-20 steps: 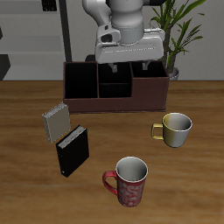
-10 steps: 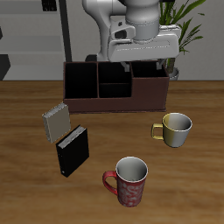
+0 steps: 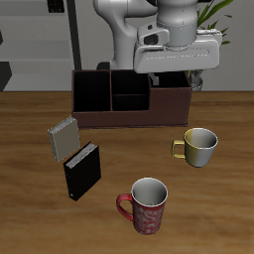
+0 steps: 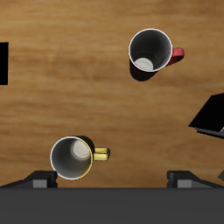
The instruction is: Place the red mug into the back desk caddy's left compartment
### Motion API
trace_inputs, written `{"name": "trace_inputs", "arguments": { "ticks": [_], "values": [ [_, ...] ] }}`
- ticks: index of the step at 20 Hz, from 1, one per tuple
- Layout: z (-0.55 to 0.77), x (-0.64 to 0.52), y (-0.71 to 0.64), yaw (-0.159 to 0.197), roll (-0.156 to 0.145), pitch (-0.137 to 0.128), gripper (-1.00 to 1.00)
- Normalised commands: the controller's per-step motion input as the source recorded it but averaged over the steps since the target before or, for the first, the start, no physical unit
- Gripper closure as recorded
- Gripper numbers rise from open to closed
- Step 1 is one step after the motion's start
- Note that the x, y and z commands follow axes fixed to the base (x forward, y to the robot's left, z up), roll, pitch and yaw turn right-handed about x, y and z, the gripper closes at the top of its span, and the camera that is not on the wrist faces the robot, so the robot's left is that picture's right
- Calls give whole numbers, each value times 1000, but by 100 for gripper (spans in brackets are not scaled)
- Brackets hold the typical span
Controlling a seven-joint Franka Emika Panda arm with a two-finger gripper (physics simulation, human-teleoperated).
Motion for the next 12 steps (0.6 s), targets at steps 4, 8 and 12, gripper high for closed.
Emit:
{"name": "trace_inputs", "arguments": {
  "ticks": [4,8,12],
  "values": [
    [103,335,135,2,-17,1,-100],
    [166,292,-143,-10,-46,-9,-100],
    [183,375,-231,14,25,3,-100]
  ]
}}
